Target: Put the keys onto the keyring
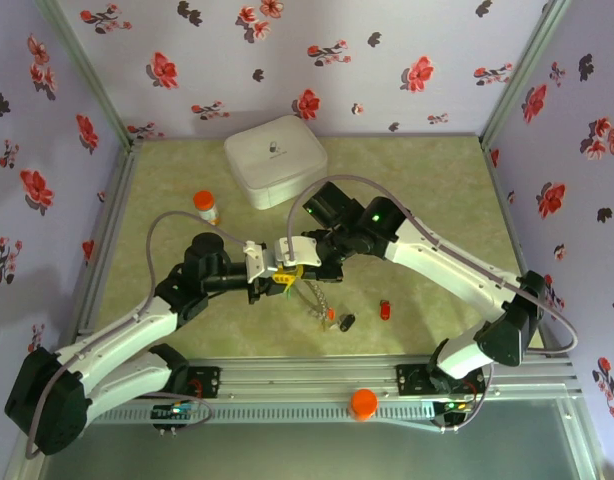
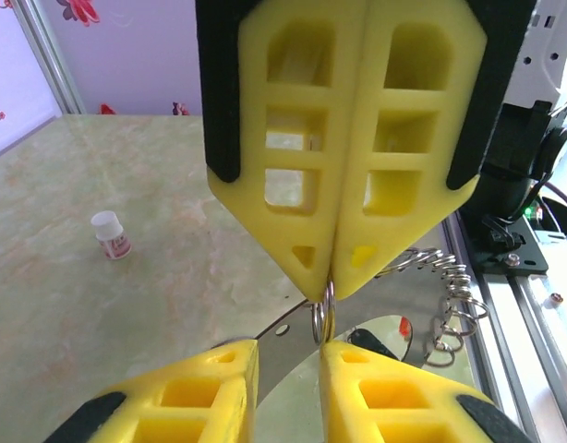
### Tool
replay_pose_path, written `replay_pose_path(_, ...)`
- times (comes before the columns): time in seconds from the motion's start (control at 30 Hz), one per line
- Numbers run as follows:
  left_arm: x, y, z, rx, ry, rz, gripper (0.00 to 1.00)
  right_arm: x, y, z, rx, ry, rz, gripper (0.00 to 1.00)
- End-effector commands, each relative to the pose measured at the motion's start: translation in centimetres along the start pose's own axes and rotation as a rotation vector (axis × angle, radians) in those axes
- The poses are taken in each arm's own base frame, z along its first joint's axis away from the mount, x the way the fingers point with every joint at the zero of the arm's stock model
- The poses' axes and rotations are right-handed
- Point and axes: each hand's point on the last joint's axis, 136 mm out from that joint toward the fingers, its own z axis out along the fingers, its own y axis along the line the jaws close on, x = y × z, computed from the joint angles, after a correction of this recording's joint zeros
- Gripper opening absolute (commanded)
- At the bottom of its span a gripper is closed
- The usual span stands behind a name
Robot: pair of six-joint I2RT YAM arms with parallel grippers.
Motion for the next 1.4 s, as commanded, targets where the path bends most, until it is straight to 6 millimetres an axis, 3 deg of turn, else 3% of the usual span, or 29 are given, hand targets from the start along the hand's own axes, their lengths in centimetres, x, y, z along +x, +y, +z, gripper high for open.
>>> replay_pose_path(0.0, -1.6, -0.3, 0.1, 0.024, -0.060, 0.022, 0.24, -1.0, -0.2, -0.4, 0.010, -0.013, -0.029, 0.00)
replay_pose_path(0.47, -0.7, -1.2, -0.2, 0.051, -0.042, 0.009, 0.25, -0.1, -1.1, -0.5, 0.071, 0.044, -0.031, 0.00)
replay_pose_path(0.77, -1.4, -1.0, -0.1, 0.045, -0.068, 0.013, 0.25, -1.3, -0.9, -0.2, 0.052, -0.002, -0.033, 0.00)
replay_pose_path(1.0, -1.5, -0.9, -0.1, 0.044, -0.071, 0.014, 0.16, -1.8, -0.7, -0.1, 0.045, -0.028, -0.022, 0.00)
replay_pose_path(1.27, -1.0, -0.4, 0.0, 0.015, -0.050, 0.022, 0.00, -2.9, -0.2, -0.4, 0.019, -0.098, 0.000, 0.00)
replay_pose_path(1.37, -1.0, -0.2, -0.1, -0.002, -0.051, 0.033, 0.00, -3.2, -0.2, -1.1, 0.007, -0.154, 0.033, 0.00)
